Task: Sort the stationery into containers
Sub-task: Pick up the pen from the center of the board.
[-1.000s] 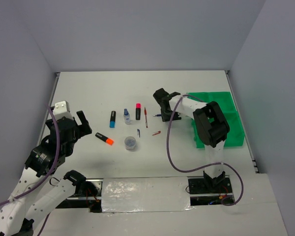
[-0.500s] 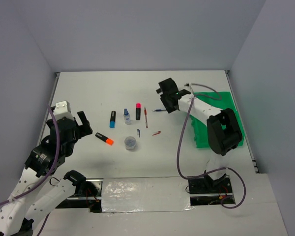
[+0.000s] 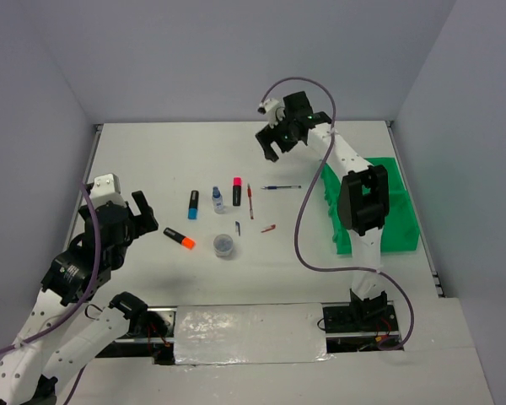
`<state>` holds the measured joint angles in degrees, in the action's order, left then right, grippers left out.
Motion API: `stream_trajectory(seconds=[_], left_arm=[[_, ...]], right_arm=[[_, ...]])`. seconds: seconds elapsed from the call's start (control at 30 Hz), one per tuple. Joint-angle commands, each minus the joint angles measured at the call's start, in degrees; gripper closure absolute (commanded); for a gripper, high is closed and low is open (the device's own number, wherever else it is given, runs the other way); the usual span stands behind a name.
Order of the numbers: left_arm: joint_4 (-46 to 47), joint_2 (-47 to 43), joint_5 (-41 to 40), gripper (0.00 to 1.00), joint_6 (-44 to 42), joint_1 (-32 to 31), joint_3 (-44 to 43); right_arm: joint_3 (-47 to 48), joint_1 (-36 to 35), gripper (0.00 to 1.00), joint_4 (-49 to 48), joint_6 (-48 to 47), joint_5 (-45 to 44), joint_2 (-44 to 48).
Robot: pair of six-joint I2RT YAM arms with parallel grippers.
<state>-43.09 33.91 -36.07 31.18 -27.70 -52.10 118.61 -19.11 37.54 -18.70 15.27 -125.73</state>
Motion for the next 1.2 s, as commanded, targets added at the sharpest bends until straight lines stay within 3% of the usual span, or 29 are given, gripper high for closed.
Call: stream_trajectory(seconds=[0.0,0.13,0.47,0.73,0.9,1.13,1.17], left_arm=[[2.4,0.2,0.0,0.01,-1.8,-0.3,0.6],[3.2,-0.3,1.2,0.01,-2.3,-0.3,0.8],[3.6,-0.4,2.6,0.01,-2.9,-0.3,0.9],[4.0,-0.3,3.1,0.01,-3.1,-0.3,0.9],[4.0,-0.4,3.3,0.01,-3.2,-0.3,0.9],[4.1,-0.2,3.3,0.01,-3.2,-0.3,0.9],[4.2,-0.3,3.4,0.01,-3.2,-0.3,0.9]], right_arm=[[-9.6,-0.3,0.0,4.9,-27.6,-1.7,5.2],[-9.2,0.7,0.0,8.3,-31.0,5.9,6.3],[-7.2,0.8,0.03,17.9,-33.0,5.0,-0.2],[-16.0,0.8,0.05,12.1,-32.3,3.3,1.3],[-16.3,0.7,0.13,14.2,-32.8,2.6,-0.9],[-21.4,0.0,0.24,9.2,-32.8,-1.4,1.3],[-22.6,-0.5,0.35,6.3,-32.9,-2.3,1.6]])
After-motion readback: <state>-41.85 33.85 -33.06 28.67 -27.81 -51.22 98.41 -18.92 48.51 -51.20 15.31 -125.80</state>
